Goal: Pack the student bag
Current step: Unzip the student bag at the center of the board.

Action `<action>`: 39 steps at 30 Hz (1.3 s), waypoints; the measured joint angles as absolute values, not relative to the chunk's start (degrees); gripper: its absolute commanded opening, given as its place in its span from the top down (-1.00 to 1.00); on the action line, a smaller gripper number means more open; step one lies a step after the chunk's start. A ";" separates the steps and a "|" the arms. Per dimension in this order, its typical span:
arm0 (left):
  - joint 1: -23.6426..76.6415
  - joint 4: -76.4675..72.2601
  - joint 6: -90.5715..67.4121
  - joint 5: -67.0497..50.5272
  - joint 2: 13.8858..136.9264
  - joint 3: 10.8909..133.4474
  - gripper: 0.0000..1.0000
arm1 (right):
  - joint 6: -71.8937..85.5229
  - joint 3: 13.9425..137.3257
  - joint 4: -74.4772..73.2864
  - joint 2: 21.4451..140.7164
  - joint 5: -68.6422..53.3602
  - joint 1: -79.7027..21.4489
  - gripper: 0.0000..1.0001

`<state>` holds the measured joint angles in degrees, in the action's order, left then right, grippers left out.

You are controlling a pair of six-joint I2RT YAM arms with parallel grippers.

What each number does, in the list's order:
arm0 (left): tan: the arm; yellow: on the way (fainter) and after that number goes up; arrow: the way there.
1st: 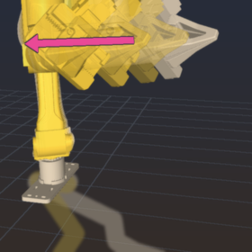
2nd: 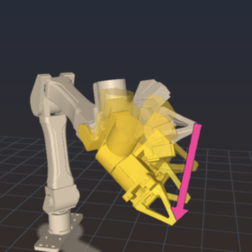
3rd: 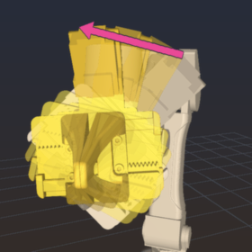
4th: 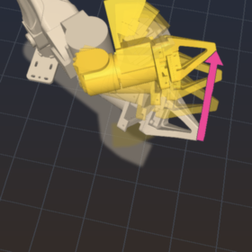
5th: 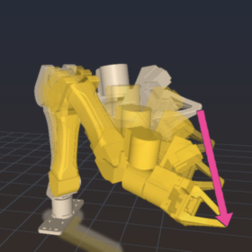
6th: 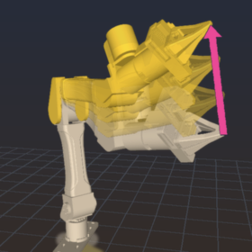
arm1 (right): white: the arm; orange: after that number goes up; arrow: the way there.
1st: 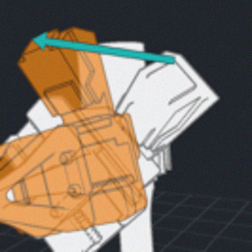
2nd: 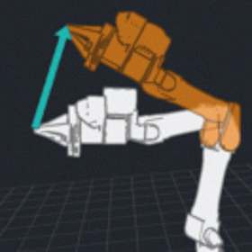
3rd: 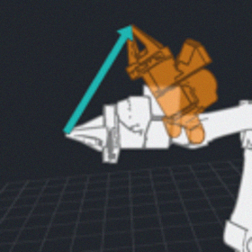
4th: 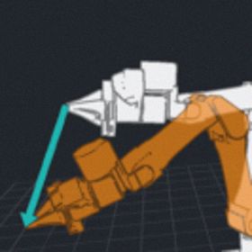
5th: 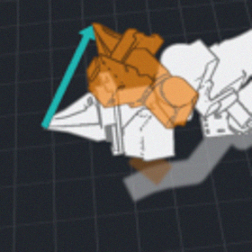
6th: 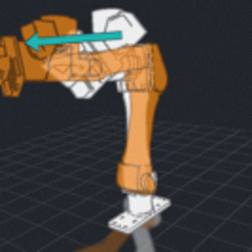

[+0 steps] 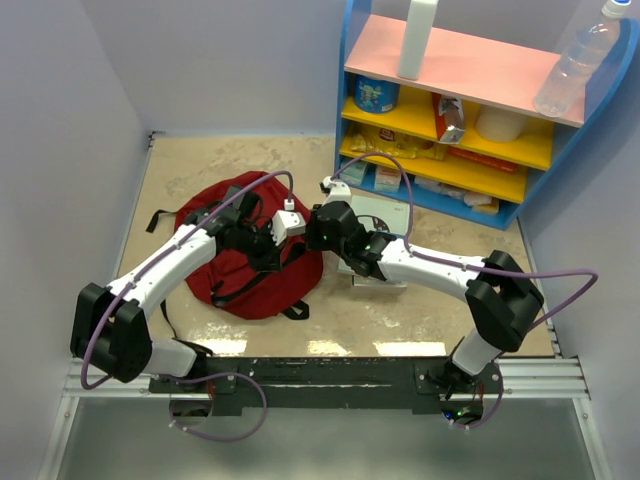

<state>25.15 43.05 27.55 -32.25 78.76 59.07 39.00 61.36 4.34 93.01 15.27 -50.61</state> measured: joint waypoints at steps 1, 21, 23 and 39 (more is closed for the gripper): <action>25.15 43.05 27.62 -32.27 78.76 59.07 1.00 | 38.98 61.36 4.34 93.03 15.29 -50.61 1.00; 25.21 54.76 39.59 -36.25 76.82 59.81 1.00 | 36.45 71.94 3.84 106.96 13.23 -47.48 1.00; 25.28 56.29 41.74 -36.49 76.93 60.45 1.00 | 36.40 72.99 3.57 107.79 12.51 -47.40 1.00; 25.54 62.11 50.52 -37.54 77.03 63.02 1.00 | 35.68 77.60 -0.97 111.81 16.14 -47.20 1.00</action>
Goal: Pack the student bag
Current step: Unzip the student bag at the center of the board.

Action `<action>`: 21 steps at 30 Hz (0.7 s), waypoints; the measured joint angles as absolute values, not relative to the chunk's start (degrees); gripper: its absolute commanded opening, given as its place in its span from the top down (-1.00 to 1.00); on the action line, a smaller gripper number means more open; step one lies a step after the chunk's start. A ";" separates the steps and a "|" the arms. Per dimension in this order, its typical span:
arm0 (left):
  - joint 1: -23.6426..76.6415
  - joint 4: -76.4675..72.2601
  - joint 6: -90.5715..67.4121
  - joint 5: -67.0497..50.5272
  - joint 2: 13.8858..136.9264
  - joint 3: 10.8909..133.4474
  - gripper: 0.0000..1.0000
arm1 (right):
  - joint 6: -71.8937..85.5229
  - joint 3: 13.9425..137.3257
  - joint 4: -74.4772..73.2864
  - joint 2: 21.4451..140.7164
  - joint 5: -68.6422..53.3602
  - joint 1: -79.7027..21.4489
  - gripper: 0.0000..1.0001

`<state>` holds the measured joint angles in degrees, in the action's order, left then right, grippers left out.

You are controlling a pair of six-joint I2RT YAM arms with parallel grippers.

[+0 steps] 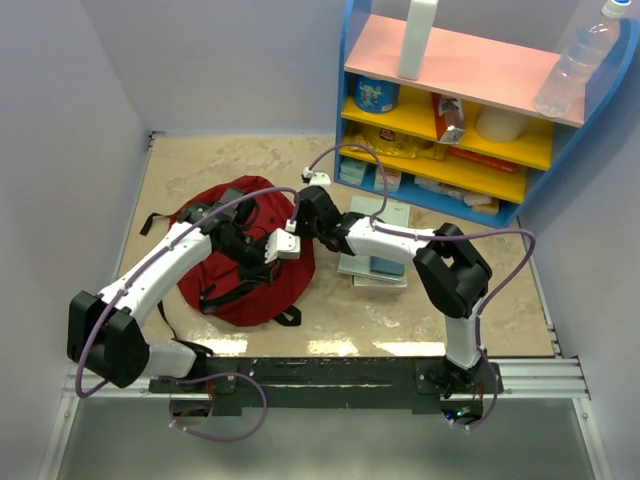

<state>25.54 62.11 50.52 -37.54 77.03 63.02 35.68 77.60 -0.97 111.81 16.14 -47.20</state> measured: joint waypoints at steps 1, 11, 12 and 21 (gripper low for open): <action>25.54 62.65 50.98 -37.69 77.14 63.35 1.00 | 35.62 77.78 -1.37 111.81 16.69 -47.20 1.00; 28.14 65.12 52.71 -38.11 76.88 65.54 1.00 | 33.19 87.96 -1.61 116.68 23.64 -47.18 1.00; 29.06 67.26 52.51 -38.61 76.60 65.49 1.00 | 33.04 89.03 -0.69 117.75 25.50 -46.68 1.00; 31.31 73.63 51.79 -40.29 74.28 65.34 1.00 | 34.50 93.47 0.45 122.45 30.50 -43.38 1.00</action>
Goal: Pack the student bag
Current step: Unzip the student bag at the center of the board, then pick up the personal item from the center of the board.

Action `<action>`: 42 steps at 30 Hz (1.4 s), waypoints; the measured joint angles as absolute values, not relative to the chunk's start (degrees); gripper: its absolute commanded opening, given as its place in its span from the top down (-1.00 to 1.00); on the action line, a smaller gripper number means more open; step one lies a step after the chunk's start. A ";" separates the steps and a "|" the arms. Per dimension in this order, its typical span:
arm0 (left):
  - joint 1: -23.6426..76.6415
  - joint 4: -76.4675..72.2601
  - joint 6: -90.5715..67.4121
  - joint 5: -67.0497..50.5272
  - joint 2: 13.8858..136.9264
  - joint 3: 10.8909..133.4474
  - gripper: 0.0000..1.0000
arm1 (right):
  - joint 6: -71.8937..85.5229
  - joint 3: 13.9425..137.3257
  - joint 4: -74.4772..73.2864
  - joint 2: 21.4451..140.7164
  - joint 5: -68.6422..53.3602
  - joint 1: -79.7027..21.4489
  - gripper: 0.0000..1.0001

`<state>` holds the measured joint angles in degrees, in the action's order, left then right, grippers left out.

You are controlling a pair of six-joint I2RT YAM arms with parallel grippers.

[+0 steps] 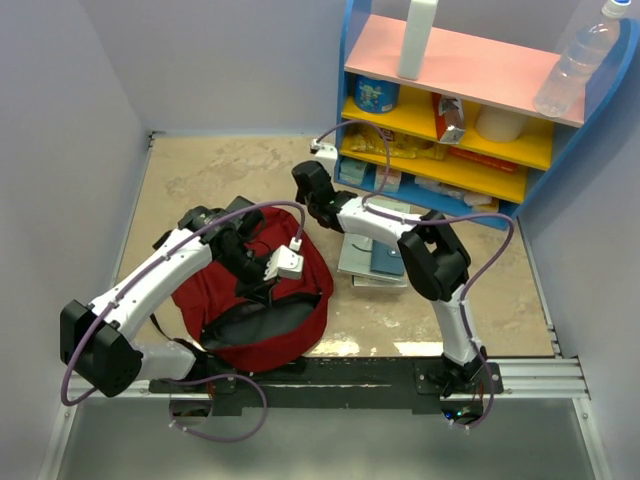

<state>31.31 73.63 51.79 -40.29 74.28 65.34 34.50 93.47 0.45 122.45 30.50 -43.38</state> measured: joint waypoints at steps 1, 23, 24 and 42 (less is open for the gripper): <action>31.31 73.47 51.51 -40.10 74.28 65.23 1.00 | 34.70 92.79 0.56 121.99 30.24 -43.44 0.98; 12.08 54.11 35.46 -29.98 79.61 75.61 1.00 | 35.53 53.76 9.34 82.06 23.31 -66.81 0.10; 12.05 53.98 35.29 -29.95 79.70 76.29 1.00 | 34.44 53.76 10.07 83.81 22.37 -68.36 0.11; 12.05 53.74 35.73 -28.69 80.01 77.89 1.00 | 40.80 45.50 9.56 94.87 23.49 -70.26 0.80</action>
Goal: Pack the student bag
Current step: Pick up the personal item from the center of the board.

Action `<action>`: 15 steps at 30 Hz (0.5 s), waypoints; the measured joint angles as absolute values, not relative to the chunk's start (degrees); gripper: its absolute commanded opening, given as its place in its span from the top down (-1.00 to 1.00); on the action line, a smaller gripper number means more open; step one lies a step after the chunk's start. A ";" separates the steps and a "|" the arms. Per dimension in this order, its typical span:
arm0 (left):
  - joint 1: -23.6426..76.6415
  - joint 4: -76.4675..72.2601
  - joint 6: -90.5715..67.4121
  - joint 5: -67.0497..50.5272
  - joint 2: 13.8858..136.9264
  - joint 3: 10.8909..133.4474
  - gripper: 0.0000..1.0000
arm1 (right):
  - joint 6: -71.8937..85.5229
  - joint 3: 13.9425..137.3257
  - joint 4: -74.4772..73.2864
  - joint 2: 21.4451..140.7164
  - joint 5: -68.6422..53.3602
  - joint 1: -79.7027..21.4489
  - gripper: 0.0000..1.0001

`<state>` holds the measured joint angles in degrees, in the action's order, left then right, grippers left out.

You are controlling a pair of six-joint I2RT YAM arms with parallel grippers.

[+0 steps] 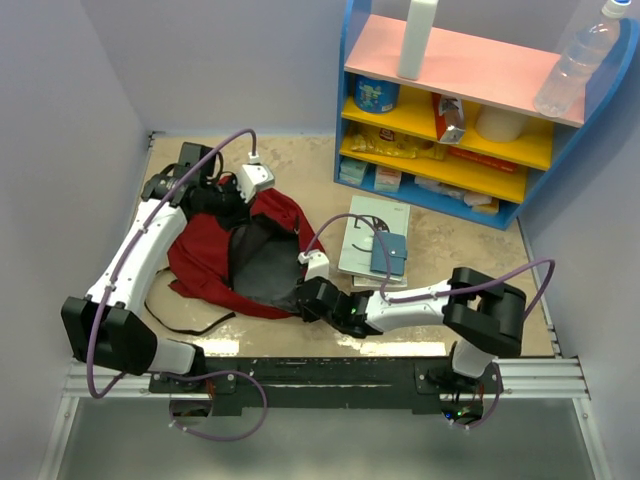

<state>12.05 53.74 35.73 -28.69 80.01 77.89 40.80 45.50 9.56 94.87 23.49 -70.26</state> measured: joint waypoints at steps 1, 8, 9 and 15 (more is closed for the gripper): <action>12.05 53.76 35.81 -28.29 79.88 77.89 1.00 | 41.43 45.34 9.63 95.20 23.55 -70.22 0.81; 10.57 55.94 37.63 -24.56 79.50 81.80 1.00 | 46.98 44.10 13.63 99.39 24.10 -70.17 0.86; 10.00 56.21 37.87 -24.16 79.53 82.70 1.00 | 47.66 43.86 14.66 99.72 24.08 -70.15 0.87; 3.99 59.79 39.86 -23.90 81.38 89.97 1.00 | 50.76 42.78 19.90 101.21 23.86 -70.00 0.88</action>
